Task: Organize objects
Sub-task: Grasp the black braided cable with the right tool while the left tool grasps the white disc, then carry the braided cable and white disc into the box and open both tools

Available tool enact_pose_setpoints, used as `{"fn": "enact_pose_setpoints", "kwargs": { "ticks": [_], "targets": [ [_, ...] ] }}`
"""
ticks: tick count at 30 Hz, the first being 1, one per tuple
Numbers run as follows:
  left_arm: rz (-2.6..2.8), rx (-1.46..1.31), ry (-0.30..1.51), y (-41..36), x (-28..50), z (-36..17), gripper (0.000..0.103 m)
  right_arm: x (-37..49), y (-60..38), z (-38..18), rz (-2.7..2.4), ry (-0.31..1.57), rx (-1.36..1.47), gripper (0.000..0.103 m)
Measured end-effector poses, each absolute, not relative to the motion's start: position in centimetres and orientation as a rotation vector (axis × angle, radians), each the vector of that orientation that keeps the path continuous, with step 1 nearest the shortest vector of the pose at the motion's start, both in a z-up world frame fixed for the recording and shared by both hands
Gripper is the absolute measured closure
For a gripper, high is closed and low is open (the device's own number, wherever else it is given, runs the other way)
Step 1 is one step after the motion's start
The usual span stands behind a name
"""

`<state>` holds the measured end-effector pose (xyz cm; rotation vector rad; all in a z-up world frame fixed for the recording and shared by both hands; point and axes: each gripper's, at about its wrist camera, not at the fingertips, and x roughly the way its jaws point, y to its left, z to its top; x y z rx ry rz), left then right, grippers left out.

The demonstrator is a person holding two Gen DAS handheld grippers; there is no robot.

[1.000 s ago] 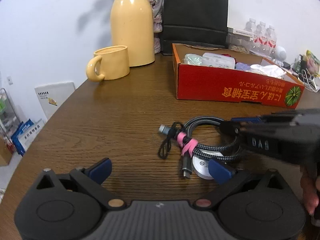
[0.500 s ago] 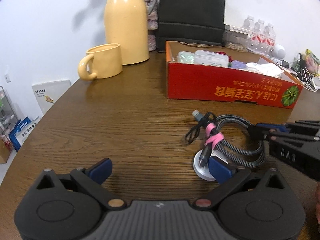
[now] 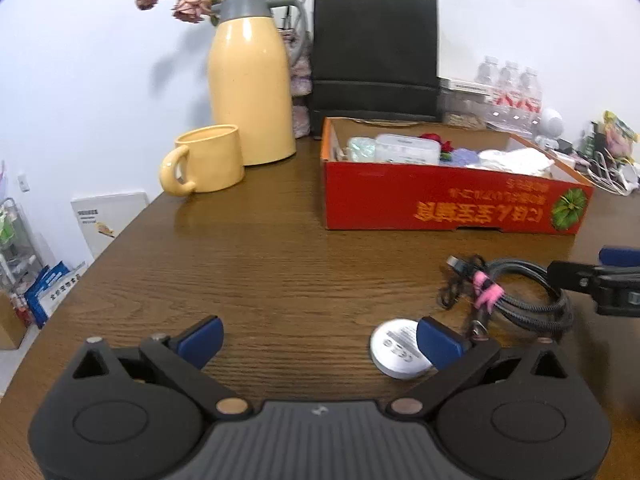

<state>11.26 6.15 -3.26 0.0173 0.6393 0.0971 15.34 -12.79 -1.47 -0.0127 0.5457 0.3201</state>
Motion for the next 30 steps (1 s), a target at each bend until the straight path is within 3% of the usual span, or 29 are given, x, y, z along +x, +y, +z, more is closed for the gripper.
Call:
{"fn": "enact_pose_setpoints", "kwargs": {
  "ticks": [7, 10, 12, 14, 16, 17, 18, 30],
  "targets": [
    [0.012, 0.073, 0.673, 4.6, 11.5, -4.3, 0.000, 15.3, -10.6, -1.9, 0.491, 0.589, -0.168, 0.000],
    [0.014, 0.096, 0.671, 4.0, 12.1, -5.0, 0.010, 16.5, -8.9, -2.7, 0.492, 0.633, -0.241, 0.000],
    [0.002, 0.073, 0.668, 4.4, 12.6, -5.0, 0.023, 17.7, -8.7, -3.1, 0.504, 0.659, -0.215, 0.000],
    [-0.047, 0.034, 0.666, 4.7, 12.8, -4.8, 0.065, 18.7, -8.6, -3.5, 0.512, 0.686, -0.185, 0.000],
    [-0.037, 0.045, 0.673, 4.5, 12.9, -4.7, 0.064, 19.0, -8.4, -3.5, 0.524, 0.683, -0.175, 0.000],
    [-0.038, 0.035, 0.674, 4.5, 12.9, -4.7, 0.065, 18.9, -8.3, -3.5, 0.537, 0.680, -0.173, 0.010],
    [-0.037, 0.032, 0.671, 4.6, 12.9, -4.7, 0.065, 18.7, -8.3, -3.5, 0.550, 0.667, -0.171, 0.012],
    [0.021, 0.007, 0.584, 4.3, 12.8, -2.7, 0.065, 16.5, -9.5, -1.4, 0.456, 0.483, -0.155, 0.013]
  ]
}}
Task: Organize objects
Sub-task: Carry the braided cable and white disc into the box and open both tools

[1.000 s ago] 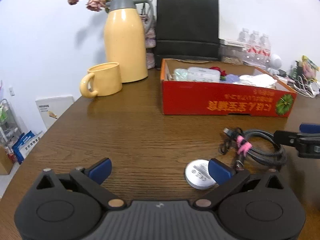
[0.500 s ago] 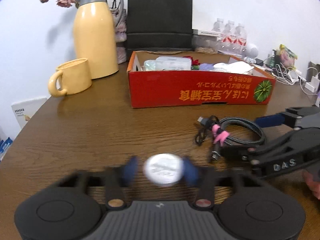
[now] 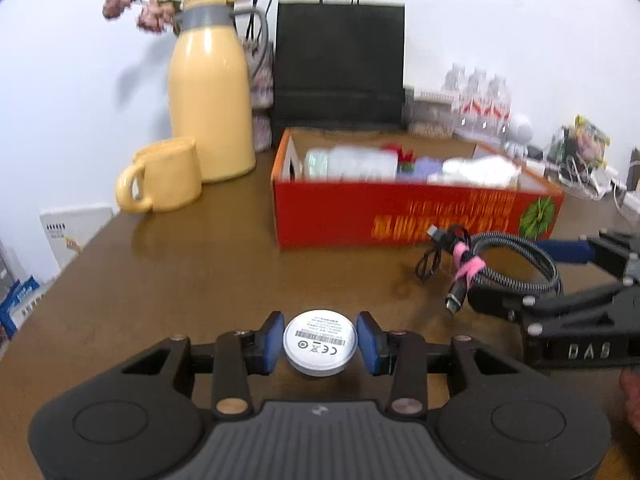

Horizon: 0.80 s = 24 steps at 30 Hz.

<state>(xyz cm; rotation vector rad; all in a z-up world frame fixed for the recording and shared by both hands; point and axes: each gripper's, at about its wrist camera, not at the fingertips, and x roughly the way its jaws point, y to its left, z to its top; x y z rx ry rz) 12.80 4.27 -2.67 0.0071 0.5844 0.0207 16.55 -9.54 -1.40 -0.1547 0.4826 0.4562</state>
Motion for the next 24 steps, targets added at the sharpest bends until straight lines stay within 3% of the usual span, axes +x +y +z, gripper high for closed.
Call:
{"fn": "enact_pose_setpoints", "kwargs": {
  "ticks": [12, 24],
  "targets": [
    [-0.039, 0.027, 0.437, -0.1, 17.7, 3.4, 0.065, 18.8, -12.2, 3.4, 0.361, 0.353, -0.100, 0.013],
    [-0.029, 0.010, 0.416, -2.0, 24.5, 4.4, 0.065, 24.2, -12.9, 3.9, 0.329, 0.348, -0.084, 0.012]
  ]
}}
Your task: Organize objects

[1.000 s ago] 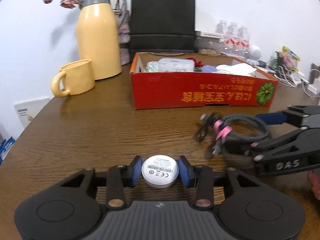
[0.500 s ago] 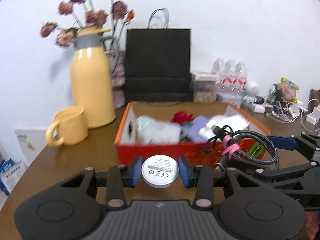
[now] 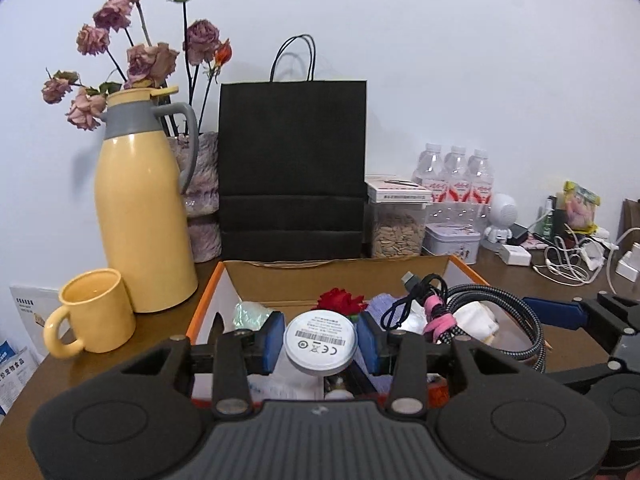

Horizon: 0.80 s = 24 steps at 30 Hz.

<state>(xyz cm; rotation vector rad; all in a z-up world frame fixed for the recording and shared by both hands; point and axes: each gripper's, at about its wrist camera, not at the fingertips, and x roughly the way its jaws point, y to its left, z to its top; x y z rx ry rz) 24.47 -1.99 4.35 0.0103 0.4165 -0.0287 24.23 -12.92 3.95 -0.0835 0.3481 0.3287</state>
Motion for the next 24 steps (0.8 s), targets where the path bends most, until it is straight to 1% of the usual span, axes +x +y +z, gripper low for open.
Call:
{"fn": "enact_pose_setpoints", "kwargs": {
  "ticks": [6, 16, 19, 20, 21, 22, 23, 24],
  "targets": [
    [-0.019, -0.015, 0.380, -2.0, 28.1, 4.4, 0.065, 27.5, -12.7, 3.8, 0.312, 0.349, -0.101, 0.012],
    [-0.023, -0.004, 0.403, -1.6, 32.9, 3.6, 0.065, 32.3, -12.5, 3.0, 0.287, 0.378, -0.103, 0.012],
    [-0.022, 0.019, 0.414, -1.8, 33.5, 3.0, 0.064, 33.2, -12.6, 2.7, 0.291, 0.399, -0.094, 0.010],
    [-0.023, 0.019, 0.418, -1.8, 33.7, 2.8, 0.057, 33.4, -12.6, 2.6, 0.293, 0.410, -0.089, 0.002],
    [-0.019, 0.017, 0.423, -1.7, 33.9, 2.7, 0.046, 33.6, -12.8, 2.5, 0.287, 0.414, -0.084, 0.000],
    [-0.015, 0.015, 0.428, -1.6, 34.0, 2.7, 0.014, 33.6, -12.9, 2.4, 0.274, 0.408, -0.075, 0.000],
    [-0.011, 0.008, 0.423, -1.5, 34.0, 2.8, 0.002, 33.6, -13.1, 2.4, 0.263, 0.411, -0.071, 0.000],
    [-0.003, 0.000, 0.404, -1.4, 33.9, 2.8, 0.000, 33.7, -13.3, 2.4, 0.258, 0.415, -0.065, 0.000]
  ]
}}
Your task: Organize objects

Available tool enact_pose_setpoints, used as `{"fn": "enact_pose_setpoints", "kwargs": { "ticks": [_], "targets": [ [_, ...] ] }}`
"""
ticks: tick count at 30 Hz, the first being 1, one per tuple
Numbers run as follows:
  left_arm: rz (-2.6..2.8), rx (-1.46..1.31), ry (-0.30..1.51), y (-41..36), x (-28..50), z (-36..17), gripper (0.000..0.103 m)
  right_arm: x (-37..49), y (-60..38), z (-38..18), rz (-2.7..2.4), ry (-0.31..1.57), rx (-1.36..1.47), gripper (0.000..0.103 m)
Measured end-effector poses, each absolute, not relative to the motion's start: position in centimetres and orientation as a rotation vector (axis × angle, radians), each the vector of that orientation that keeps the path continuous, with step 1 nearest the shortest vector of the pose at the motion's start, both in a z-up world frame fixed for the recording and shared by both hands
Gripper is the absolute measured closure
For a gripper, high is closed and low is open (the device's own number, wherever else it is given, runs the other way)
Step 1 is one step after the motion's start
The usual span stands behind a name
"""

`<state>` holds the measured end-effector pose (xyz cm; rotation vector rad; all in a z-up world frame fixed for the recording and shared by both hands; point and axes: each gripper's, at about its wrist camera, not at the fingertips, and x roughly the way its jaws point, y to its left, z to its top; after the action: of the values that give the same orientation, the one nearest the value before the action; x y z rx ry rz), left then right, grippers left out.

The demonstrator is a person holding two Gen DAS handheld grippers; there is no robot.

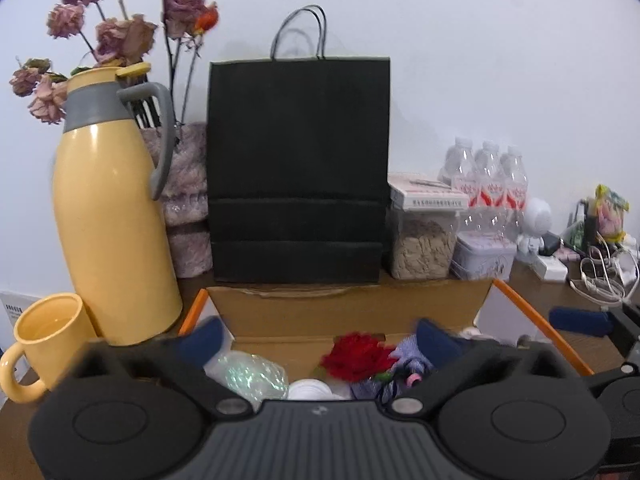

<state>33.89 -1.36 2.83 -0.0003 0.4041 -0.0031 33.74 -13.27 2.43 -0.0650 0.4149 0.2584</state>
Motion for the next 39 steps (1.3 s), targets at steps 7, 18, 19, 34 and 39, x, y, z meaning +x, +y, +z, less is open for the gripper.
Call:
{"fn": "enact_pose_setpoints", "kwargs": {
  "ticks": [7, 18, 19, 34, 39],
  "targets": [
    [0.021, -0.010, 0.389, -1.2, 33.7, 3.3, 0.000, 33.9, -13.7, 2.2, 0.247, 0.429, -0.051, 0.000],
    [0.046, -0.048, 0.420, 0.1, 29.0, 4.6, 0.000, 30.3, -14.2, 3.5, 0.260, 0.431, -0.043, 0.000],
    [0.042, -0.051, 0.421, 0.3, 28.2, 4.7, 0.000, 29.5, -14.2, 3.7, 0.264, 0.435, -0.043, 0.000],
    [0.074, -0.020, 0.515, 2.0, 16.0, 3.6, 0.000, 18.2, -15.5, 4.6, 0.263, 0.471, -0.003, 0.000],
    [0.078, -0.022, 0.533, 2.3, 14.1, 3.3, 0.000, 16.3, -15.3, 4.9, 0.260, 0.477, -0.010, 0.000]
  ]
}}
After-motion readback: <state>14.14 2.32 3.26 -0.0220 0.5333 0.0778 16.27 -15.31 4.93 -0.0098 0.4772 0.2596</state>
